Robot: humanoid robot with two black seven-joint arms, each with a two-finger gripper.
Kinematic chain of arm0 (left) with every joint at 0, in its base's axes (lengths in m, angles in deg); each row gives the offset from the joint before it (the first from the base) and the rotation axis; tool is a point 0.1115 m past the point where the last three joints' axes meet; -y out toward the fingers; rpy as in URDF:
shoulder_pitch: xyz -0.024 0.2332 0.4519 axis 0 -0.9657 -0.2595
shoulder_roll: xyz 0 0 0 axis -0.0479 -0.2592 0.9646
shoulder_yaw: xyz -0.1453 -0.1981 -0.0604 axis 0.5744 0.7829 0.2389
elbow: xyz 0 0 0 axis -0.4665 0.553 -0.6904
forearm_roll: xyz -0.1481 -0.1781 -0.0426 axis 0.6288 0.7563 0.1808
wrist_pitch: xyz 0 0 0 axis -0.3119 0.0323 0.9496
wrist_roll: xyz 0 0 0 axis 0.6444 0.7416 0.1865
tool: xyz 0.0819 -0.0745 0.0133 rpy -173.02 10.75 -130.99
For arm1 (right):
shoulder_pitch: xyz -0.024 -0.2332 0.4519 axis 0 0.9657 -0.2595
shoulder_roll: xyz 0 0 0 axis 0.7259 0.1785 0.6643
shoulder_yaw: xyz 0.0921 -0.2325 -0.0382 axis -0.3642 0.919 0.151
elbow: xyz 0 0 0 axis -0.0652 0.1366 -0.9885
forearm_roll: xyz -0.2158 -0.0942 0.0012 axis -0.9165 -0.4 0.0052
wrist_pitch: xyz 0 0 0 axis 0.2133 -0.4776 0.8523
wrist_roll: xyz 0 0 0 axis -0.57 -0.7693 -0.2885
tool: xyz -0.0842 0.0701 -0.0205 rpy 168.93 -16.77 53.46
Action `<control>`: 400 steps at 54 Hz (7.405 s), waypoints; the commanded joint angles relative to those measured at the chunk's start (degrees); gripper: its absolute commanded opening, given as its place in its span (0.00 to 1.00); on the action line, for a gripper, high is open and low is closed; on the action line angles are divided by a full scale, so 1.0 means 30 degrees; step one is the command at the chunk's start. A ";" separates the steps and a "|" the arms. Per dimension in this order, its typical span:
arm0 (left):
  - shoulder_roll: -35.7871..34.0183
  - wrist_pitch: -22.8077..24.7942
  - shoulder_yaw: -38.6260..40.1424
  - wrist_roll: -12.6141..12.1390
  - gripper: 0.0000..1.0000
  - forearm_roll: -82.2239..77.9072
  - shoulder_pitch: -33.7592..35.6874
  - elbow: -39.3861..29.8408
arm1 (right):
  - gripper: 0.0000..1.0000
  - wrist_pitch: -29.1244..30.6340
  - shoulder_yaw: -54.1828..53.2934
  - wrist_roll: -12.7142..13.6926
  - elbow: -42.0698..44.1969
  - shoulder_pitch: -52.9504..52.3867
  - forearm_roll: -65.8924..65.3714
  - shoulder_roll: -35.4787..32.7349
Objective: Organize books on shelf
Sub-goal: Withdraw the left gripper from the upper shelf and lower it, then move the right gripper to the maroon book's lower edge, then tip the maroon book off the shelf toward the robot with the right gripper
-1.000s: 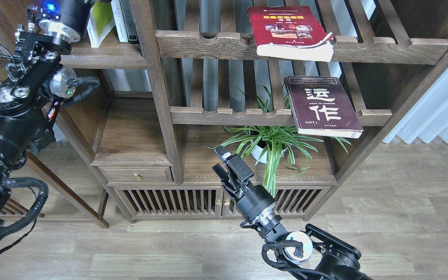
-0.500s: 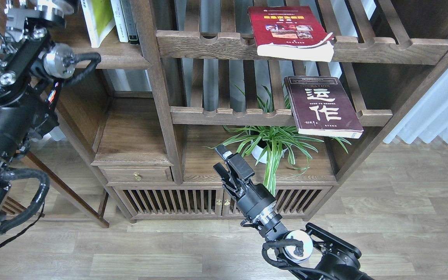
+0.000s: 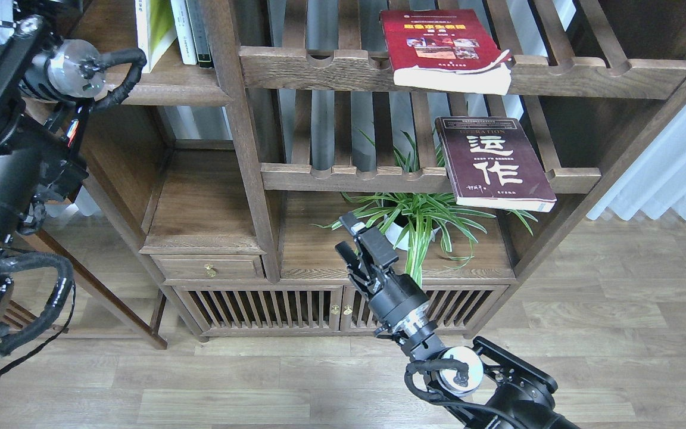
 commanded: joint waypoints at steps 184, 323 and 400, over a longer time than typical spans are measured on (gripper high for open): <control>0.2135 0.9839 -0.5178 -0.4176 1.00 0.5450 -1.5875 -0.8496 | 0.99 0.0000 -0.3904 0.1844 0.5820 -0.2234 0.2547 -0.3369; 0.1696 0.9839 -0.6467 -0.6608 0.99 1.1923 -1.6285 -0.7940 | 0.06 0.0000 -0.5633 0.3163 0.1456 -0.0067 0.3923 -0.3457; -0.0531 0.9839 -0.7639 -0.9041 0.99 1.7930 -1.6198 -0.7500 | 0.05 0.0000 -0.1180 0.5946 -0.2442 0.2189 0.2665 -0.3399</control>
